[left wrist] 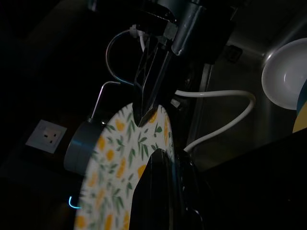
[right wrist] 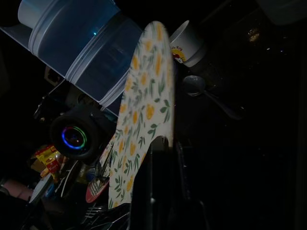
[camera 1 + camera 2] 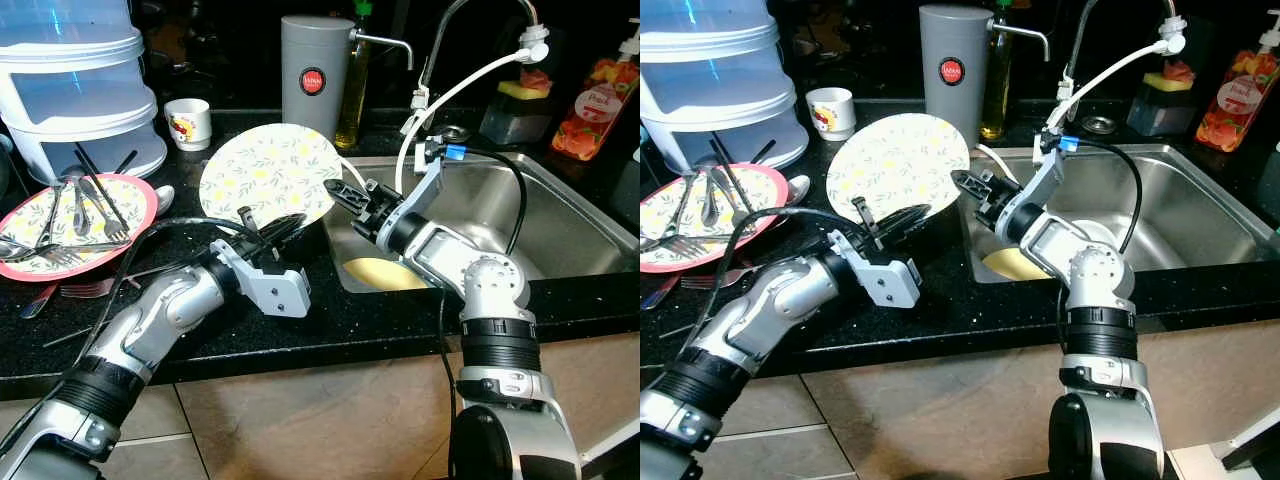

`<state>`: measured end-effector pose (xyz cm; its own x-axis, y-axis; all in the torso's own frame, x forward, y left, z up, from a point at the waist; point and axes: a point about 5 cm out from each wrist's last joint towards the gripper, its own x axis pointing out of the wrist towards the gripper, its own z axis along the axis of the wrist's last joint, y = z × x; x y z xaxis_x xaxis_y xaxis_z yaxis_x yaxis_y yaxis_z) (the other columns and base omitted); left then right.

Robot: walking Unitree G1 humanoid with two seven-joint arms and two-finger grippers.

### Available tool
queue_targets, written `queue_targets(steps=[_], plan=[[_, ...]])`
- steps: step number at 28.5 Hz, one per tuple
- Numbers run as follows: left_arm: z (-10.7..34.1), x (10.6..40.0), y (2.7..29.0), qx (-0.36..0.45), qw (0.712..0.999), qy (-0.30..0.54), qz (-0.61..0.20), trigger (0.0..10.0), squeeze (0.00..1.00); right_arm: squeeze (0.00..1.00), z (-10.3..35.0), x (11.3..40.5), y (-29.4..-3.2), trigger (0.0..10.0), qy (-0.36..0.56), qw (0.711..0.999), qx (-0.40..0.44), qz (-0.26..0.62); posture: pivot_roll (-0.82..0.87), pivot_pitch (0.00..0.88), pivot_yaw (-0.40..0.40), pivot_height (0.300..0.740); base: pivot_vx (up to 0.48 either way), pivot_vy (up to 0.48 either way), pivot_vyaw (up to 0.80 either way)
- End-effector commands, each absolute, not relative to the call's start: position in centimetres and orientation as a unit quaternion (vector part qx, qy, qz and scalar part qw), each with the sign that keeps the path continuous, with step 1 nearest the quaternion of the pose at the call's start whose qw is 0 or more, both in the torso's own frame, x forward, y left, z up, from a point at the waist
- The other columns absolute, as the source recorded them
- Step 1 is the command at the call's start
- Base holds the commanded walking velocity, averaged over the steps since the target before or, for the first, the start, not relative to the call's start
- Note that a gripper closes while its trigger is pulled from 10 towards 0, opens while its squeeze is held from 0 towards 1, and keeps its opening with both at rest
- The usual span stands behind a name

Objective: Kitchen organization

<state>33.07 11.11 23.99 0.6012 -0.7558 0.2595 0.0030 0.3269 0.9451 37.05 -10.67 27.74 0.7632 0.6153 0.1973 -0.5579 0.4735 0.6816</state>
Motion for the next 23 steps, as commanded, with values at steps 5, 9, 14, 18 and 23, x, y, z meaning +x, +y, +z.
queue_targets(steps=[5,9,14,18,23], plan=[[24.6,33.1,10.7,0.501,0.734,-0.379,-0.257,10.0,0.57,0.0,27.1,37.2,-11.3,0.0,0.037,0.861,0.392,0.323,0.12,0.069,-0.019,0.74,0.0,0.0,0.0],[25.0,33.3,10.9,0.481,0.752,-0.38,-0.242,10.0,1.0,0.0,27.1,37.7,-12.2,0.0,0.021,0.869,0.401,0.289,0.12,0.069,-0.018,0.74,0.0,0.0,0.0],[25.3,33.4,11.1,0.486,0.755,-0.38,-0.221,10.0,1.0,0.0,27.6,38.4,-13.8,0.0,-0.018,0.877,0.418,0.234,0.12,0.069,-0.02,0.74,0.0,0.0,0.0],[25.8,33.9,11.8,0.429,0.804,-0.365,-0.191,10.0,0.0,0.0,28.1,39.0,-16.6,0.0,-0.074,0.888,0.429,0.147,0.12,0.069,-0.02,0.74,0.0,0.0,0.0],[26.1,34.9,12.1,0.298,0.882,-0.309,-0.194,10.0,0.0,0.0,28.2,39.2,-18.9,0.0,-0.112,0.908,0.398,0.068,0.12,0.071,-0.02,0.74,0.0,0.0,0.0]])
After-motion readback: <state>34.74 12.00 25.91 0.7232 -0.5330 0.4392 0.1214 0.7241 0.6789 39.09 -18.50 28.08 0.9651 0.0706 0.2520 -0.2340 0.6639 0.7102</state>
